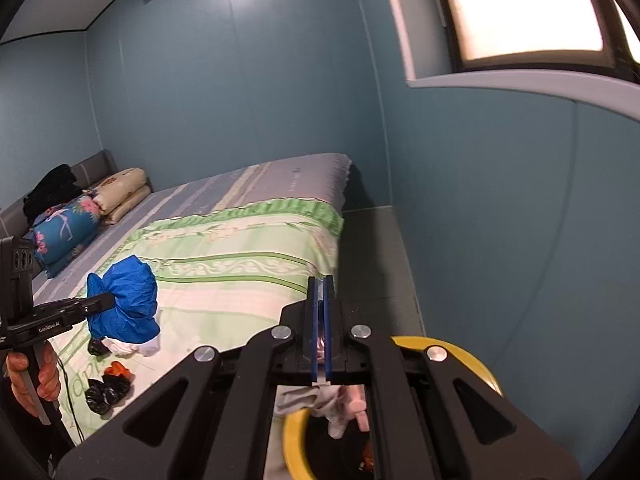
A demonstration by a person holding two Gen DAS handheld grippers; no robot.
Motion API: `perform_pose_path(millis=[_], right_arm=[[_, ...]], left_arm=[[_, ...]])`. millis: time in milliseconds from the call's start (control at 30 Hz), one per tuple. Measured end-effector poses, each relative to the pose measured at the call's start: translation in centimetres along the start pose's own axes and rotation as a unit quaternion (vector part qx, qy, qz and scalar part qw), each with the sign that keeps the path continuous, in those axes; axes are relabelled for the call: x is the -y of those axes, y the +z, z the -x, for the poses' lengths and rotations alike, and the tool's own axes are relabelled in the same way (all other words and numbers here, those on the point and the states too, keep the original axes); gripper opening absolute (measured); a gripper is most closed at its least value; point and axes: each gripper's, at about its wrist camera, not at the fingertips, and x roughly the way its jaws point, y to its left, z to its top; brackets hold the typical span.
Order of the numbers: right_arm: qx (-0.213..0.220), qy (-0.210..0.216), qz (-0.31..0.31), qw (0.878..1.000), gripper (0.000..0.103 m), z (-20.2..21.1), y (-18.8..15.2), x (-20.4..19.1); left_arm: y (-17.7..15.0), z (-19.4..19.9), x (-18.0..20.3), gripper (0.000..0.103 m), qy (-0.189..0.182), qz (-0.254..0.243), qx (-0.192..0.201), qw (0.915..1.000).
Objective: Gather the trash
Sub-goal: 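Carry the blue bag and pink cloth with both tools to the yellow bin, then open both tools over the yellow bin, dropping the blue bag and pink cloth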
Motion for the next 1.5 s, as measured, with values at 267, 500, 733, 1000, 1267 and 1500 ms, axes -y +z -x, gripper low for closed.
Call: perform_pose_path(millis=[267, 500, 733, 1000, 1267, 1500], right_arm=[[-0.012, -0.026, -0.019, 0.999, 0.001, 0.5, -1.9, 3.7], [-0.025, -0.038, -0.033, 0.998, 0.001, 0.0, -3.6, 5.6], [-0.037, -0.049, -0.043, 0.997, 0.001, -0.7, -5.1, 7.1], [-0.048, -0.068, -0.051, 0.995, 0.001, -1.8, -6.7, 8.5], [-0.062, -0.075, -0.061, 0.993, 0.001, -3.3, -7.6, 9.6], [-0.071, -0.081, -0.061, 0.992, 0.002, -3.8, -8.0, 9.9]], left_arm=[[-0.6, -3.8, 4.1, 0.004, -0.041, -0.026, -0.024, 0.9985], [-1.7, -7.1, 7.4, 0.004, -0.067, -0.044, -0.053, 0.9953], [-2.9, -10.2, 9.4, 0.004, -0.088, -0.046, -0.085, 0.9914], [-4.5, -13.2, 11.2, 0.004, -0.096, -0.043, -0.103, 0.9891], [-5.7, -16.2, 13.2, 0.004, -0.102, -0.047, -0.126, 0.9856], [-6.5, -17.9, 14.0, 0.005, -0.108, -0.048, -0.142, 0.9827]])
